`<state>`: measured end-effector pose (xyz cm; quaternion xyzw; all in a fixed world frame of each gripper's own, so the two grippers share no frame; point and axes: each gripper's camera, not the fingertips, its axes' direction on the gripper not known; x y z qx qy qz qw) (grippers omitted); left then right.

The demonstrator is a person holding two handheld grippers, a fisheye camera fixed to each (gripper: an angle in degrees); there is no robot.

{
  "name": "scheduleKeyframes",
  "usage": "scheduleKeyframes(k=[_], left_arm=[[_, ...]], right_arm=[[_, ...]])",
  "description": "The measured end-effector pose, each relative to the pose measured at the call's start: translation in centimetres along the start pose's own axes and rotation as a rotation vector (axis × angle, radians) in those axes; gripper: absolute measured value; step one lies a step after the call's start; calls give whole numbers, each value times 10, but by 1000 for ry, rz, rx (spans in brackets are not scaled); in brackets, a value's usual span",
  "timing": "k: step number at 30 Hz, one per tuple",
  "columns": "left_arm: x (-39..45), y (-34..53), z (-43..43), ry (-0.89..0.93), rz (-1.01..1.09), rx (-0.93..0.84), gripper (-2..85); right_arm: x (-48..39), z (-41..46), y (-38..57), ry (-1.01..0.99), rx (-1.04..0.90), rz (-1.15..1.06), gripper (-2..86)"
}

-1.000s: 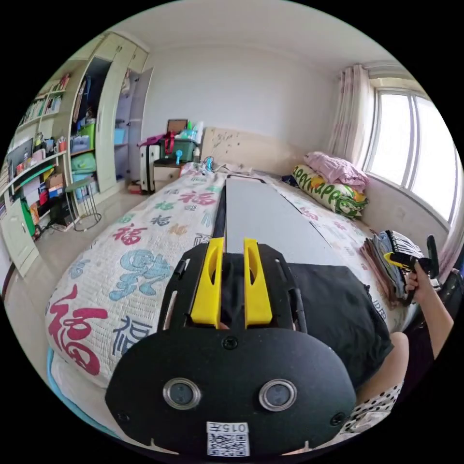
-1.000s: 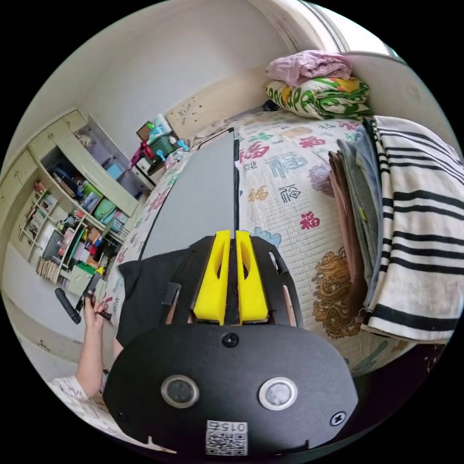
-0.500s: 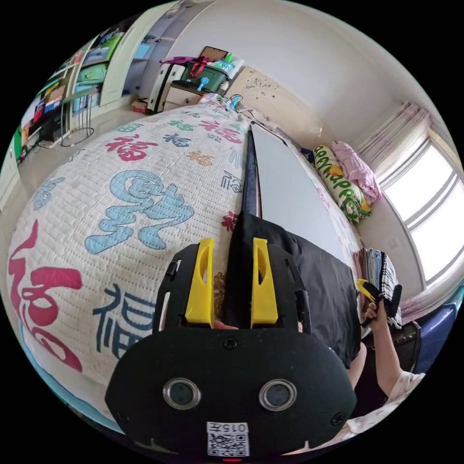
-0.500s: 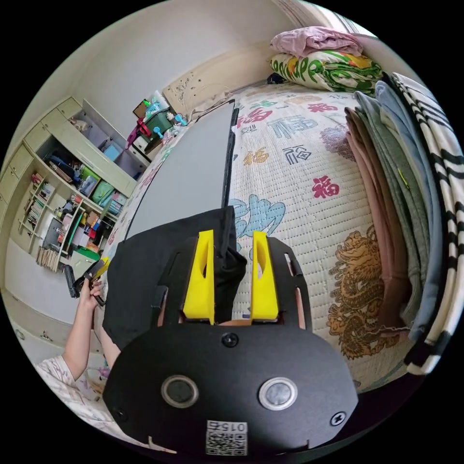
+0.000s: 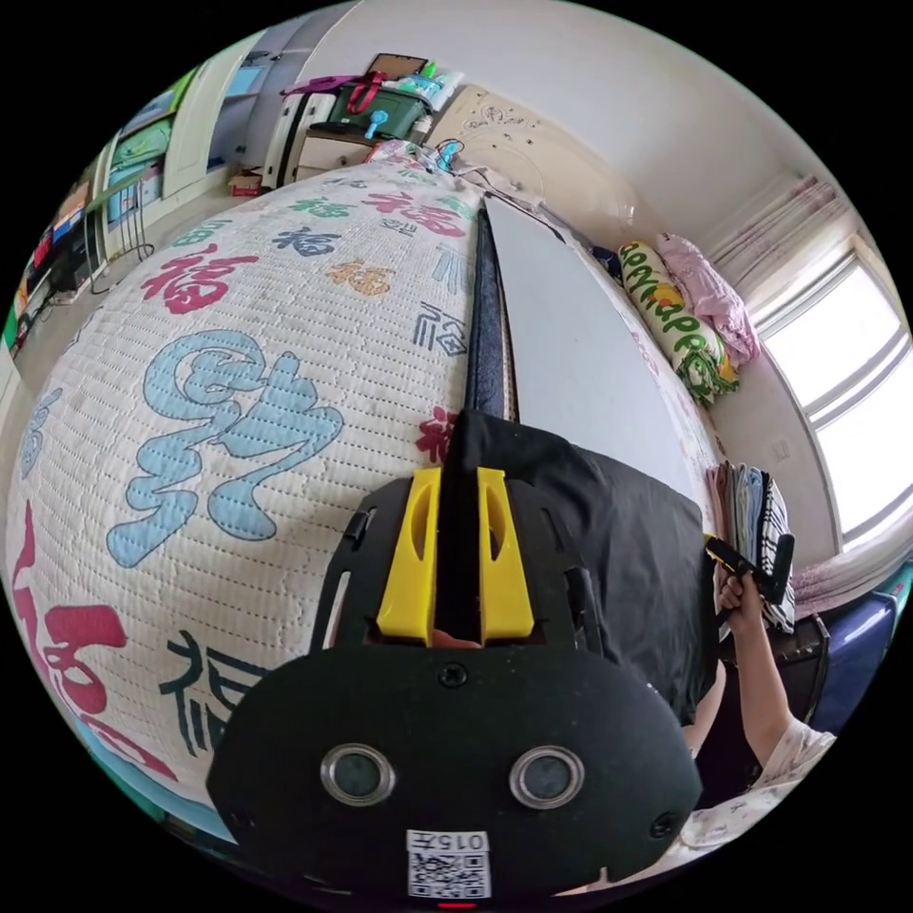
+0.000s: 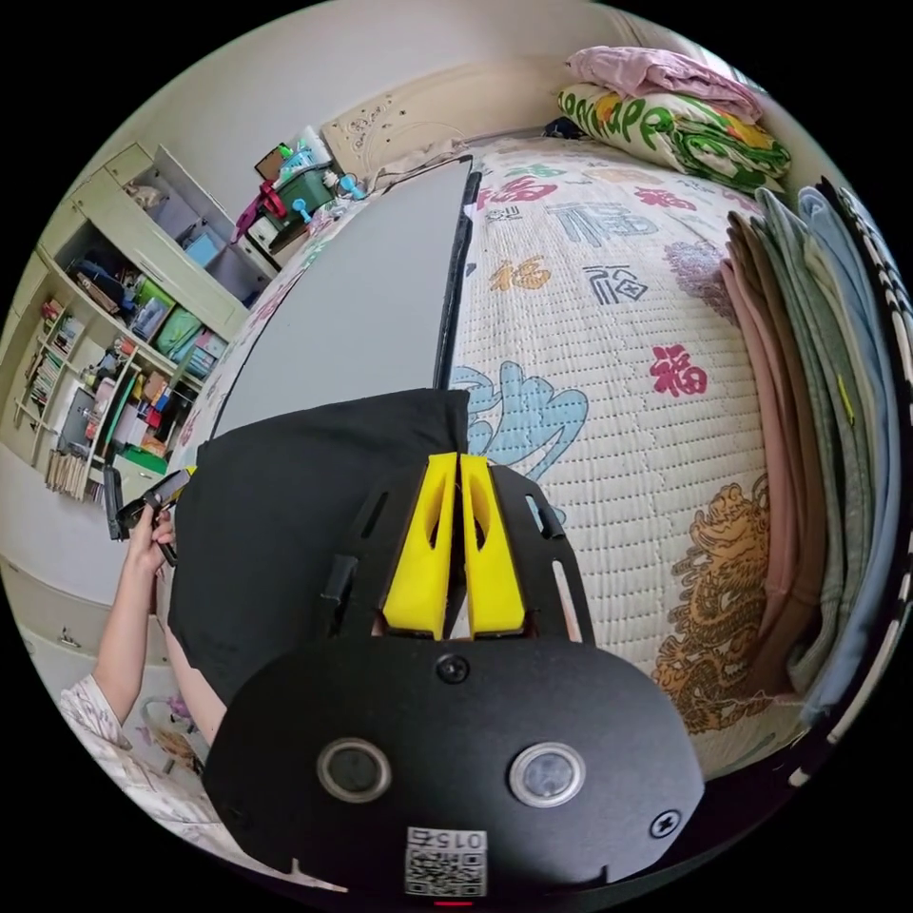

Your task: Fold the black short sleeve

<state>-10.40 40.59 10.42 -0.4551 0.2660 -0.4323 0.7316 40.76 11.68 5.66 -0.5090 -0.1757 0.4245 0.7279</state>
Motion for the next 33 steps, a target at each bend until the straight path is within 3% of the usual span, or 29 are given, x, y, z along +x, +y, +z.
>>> scheduleKeyframes(k=[4,7,9,13,18,24,33], left_arm=[[14,6,-22,2,-32,58,63],[39,37,-66,128,67,183,62],[73,72,-103,167,281,237,62],[126,128,-147,149,558,285,60],[186,175,-142,169,745,144,84],[250,198,-98,92,929,-84,96],[288,213,-81,-120,983,-121,90]], right_arm=[[7,-17,31,140,44,50,-1],[-4,-58,87,126,133,-106,-4],[-20,-99,154,85,236,-311,-4],[-37,-137,252,21,291,-499,-3],[-51,-128,345,-173,200,-630,53],[-70,-76,393,-99,46,-754,95],[-61,-25,425,-55,-70,-789,92]])
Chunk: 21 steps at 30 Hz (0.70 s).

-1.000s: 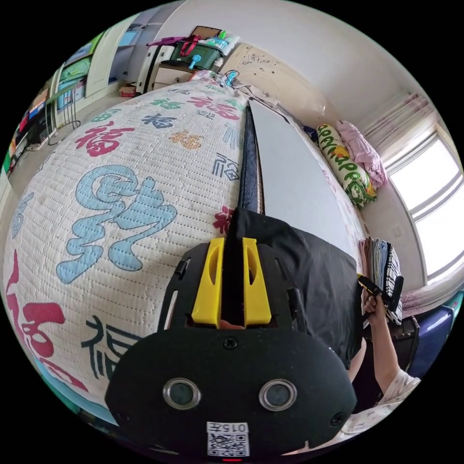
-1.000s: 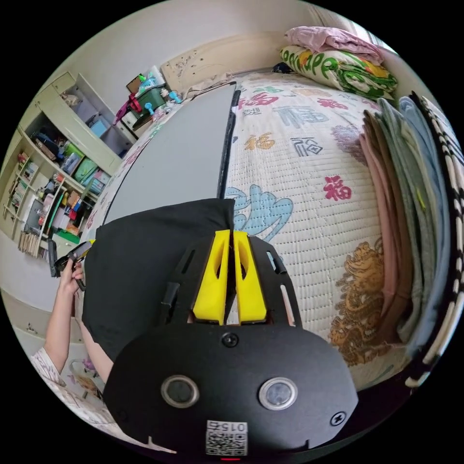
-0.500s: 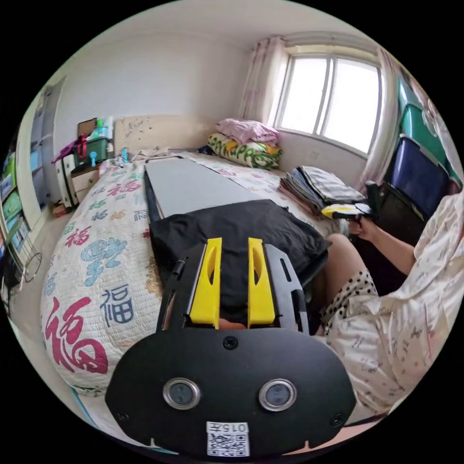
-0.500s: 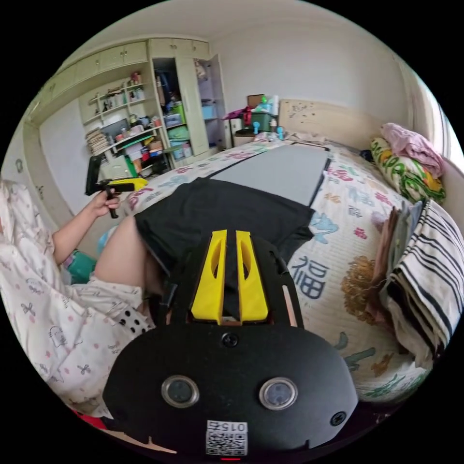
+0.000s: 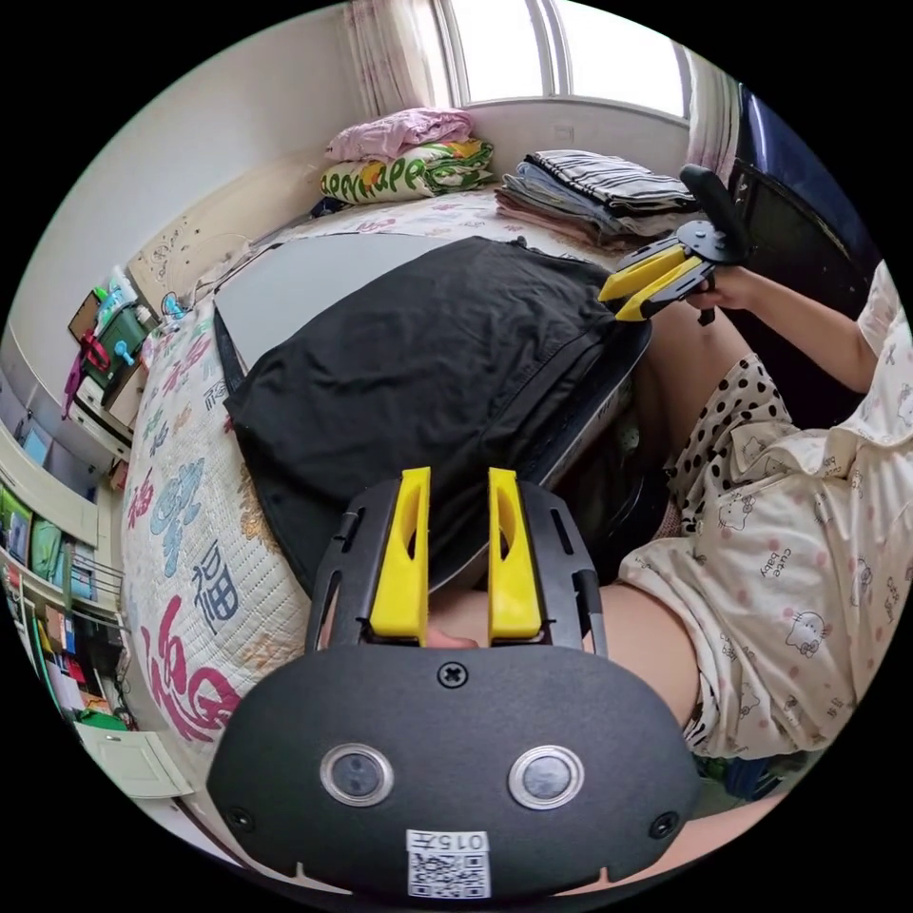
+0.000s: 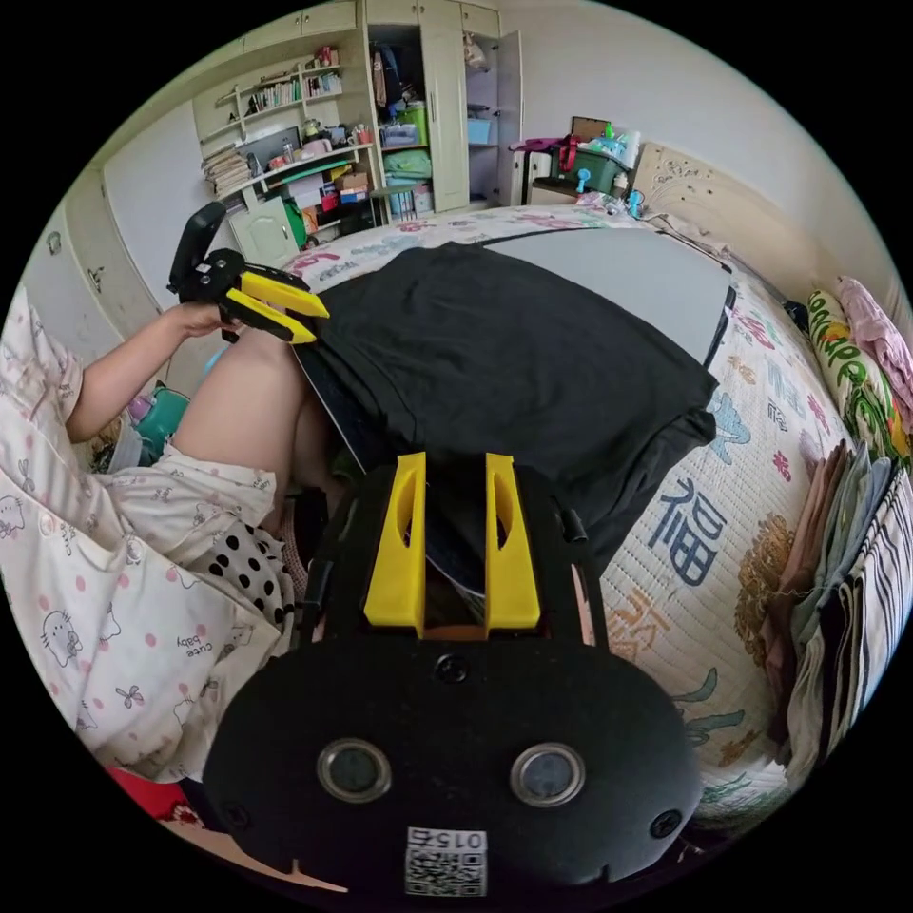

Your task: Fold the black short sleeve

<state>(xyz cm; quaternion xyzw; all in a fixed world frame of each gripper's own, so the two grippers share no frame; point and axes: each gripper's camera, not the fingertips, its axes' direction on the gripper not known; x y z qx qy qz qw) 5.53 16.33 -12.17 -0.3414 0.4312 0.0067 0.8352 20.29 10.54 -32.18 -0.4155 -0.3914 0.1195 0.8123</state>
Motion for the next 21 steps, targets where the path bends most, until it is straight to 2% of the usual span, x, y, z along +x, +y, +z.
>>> scheduleKeyframes(k=[8,14,21], left_arm=[[1,-11,-2,66,-18,-21,39],[12,-1,-41,101,-31,79,15],[12,0,-42,80,-46,42,10]], right_arm=[[-3,13,7,12,-41,19,34],[-8,-5,6,-13,-119,42,-1],[20,-25,-9,-136,-61,128,-5]])
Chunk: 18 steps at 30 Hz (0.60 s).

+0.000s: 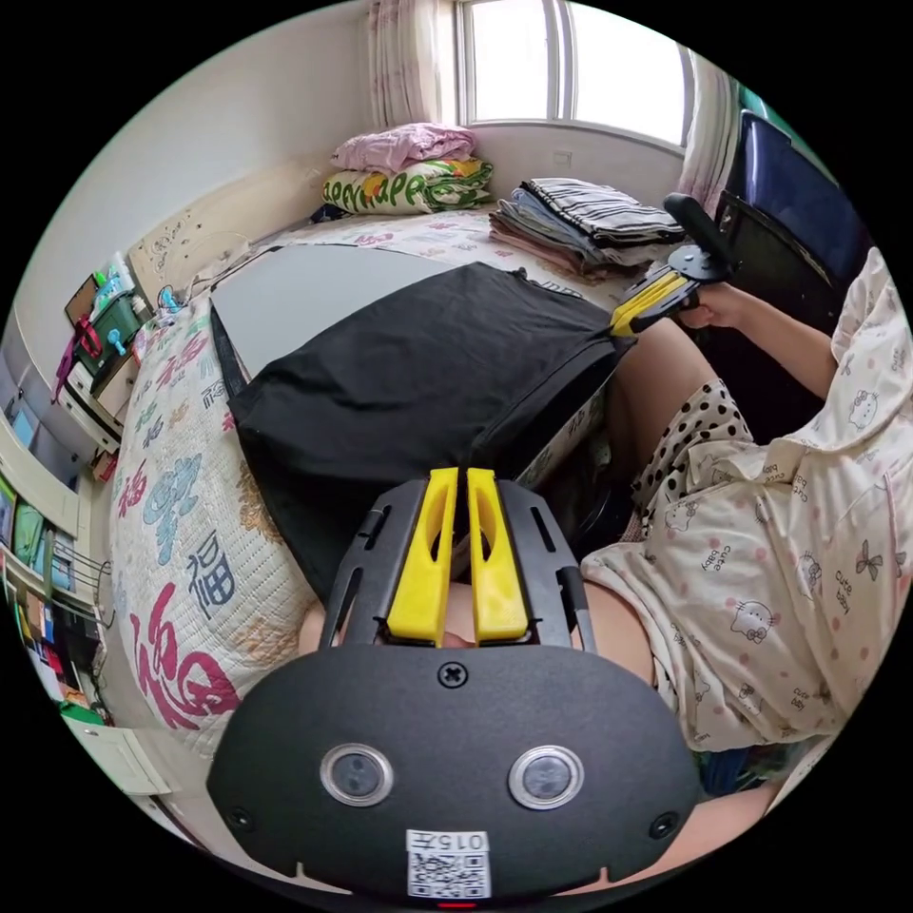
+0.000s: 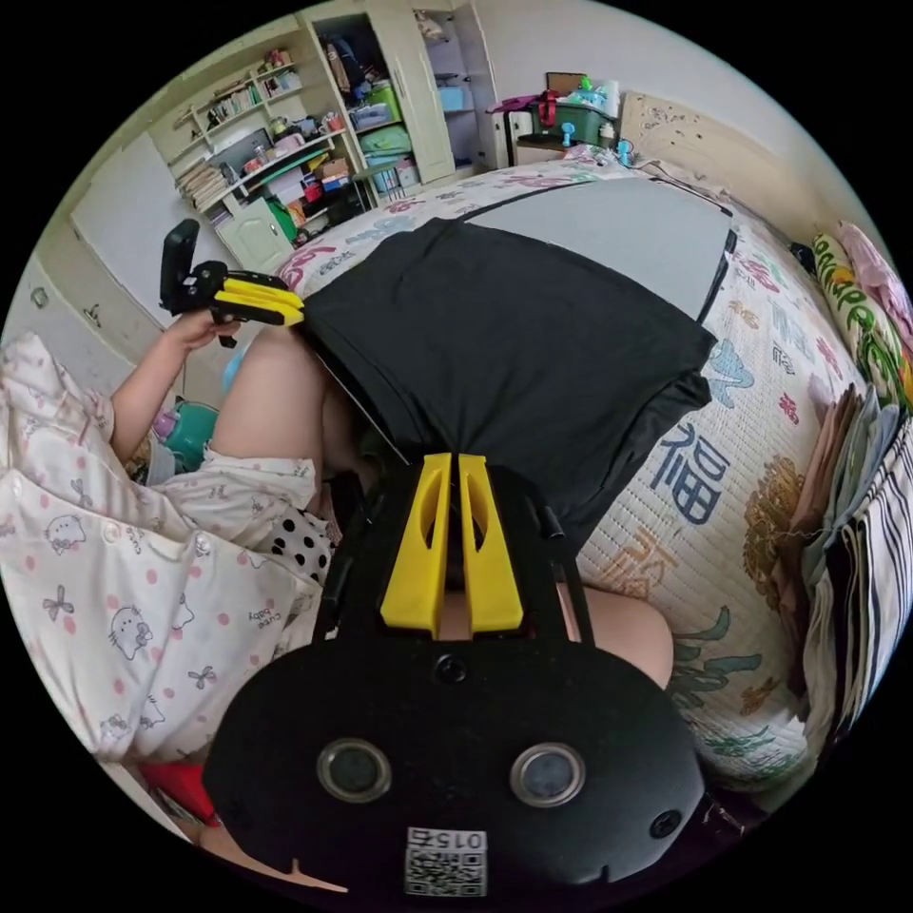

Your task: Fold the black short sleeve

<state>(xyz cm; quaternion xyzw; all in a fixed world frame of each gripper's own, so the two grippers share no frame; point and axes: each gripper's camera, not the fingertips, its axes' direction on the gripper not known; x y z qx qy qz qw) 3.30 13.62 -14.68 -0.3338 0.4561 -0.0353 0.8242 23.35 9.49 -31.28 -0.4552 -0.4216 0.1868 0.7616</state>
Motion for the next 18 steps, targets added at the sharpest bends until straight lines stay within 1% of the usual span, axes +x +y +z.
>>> scheduleKeyframes(k=[4,10,13,15,16,18], left_arm=[[-21,-15,-10,-8,-46,67,10],[-93,-74,-19,-64,-95,221,9],[-157,-131,-5,-81,-175,267,13],[-210,-192,7,-160,-218,331,19],[-225,-207,11,-177,-246,355,22],[-282,-246,26,-251,-433,448,48]], right_arm=[[23,-21,-40,-20,67,46,-6],[71,-59,-145,60,188,51,-5],[114,-75,-234,170,261,87,-3],[160,-88,-331,231,351,164,1],[173,-91,-356,246,379,192,3],[224,-96,-432,266,502,335,19]])
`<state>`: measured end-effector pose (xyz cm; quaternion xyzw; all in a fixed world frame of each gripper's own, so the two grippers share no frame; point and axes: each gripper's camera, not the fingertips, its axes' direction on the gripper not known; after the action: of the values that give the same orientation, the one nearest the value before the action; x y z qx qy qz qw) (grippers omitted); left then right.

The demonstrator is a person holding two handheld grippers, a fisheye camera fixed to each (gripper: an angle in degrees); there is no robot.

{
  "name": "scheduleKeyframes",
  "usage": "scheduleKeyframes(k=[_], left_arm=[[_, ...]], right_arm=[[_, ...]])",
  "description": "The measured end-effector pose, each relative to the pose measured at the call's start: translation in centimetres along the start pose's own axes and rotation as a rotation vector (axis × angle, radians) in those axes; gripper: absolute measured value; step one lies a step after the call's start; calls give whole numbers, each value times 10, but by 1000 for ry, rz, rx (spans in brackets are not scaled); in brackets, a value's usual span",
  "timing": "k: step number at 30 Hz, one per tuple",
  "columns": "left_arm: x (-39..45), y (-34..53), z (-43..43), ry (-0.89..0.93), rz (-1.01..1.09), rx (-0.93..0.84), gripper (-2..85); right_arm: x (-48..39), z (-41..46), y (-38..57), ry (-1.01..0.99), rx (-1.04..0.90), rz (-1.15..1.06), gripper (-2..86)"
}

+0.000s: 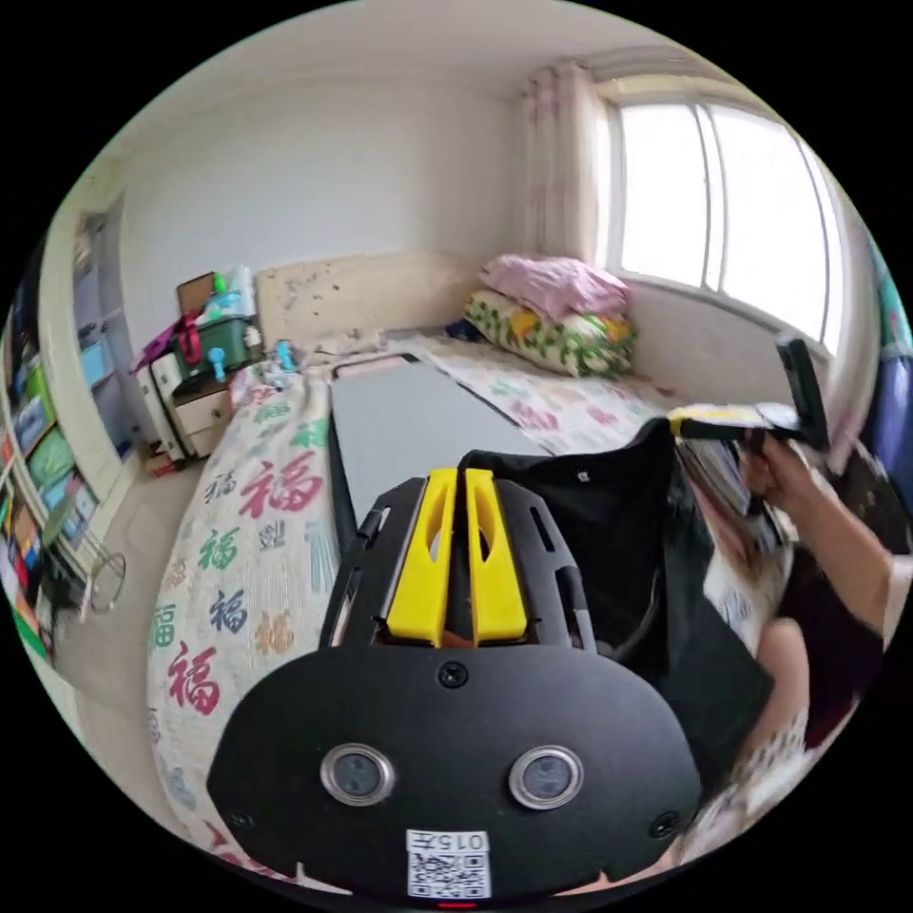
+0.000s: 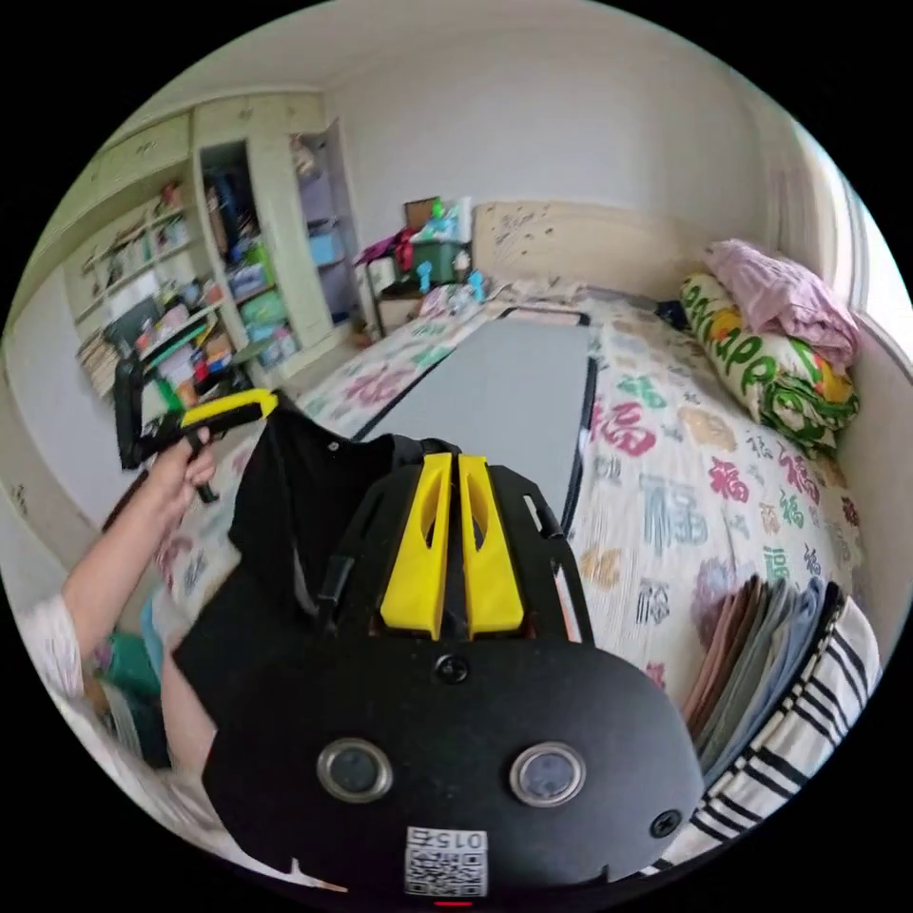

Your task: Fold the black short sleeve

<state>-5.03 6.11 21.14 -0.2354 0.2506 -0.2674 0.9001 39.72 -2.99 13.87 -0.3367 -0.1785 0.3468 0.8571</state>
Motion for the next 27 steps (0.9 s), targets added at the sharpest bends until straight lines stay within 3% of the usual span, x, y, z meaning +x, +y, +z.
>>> scheduleKeyframes(k=[2,3,6,11,18,23,27], left_arm=[[-16,-8,20,-18,-117,0,74],[-20,-2,26,60,-142,1,83],[-1,46,37,241,52,-71,82],[30,131,84,267,249,-287,92],[70,167,145,251,399,-462,112],[63,182,164,255,387,-491,64],[9,181,162,367,200,-416,12]], right_arm=[[14,27,-25,-16,-6,116,34],[11,42,-27,-99,-41,90,41],[-31,68,23,-230,-183,-218,62],[-66,122,128,-160,-361,-449,91],[-86,167,112,-75,-421,-469,98],[-82,172,83,-46,-434,-467,47],[-65,163,38,-60,-458,-456,0]])
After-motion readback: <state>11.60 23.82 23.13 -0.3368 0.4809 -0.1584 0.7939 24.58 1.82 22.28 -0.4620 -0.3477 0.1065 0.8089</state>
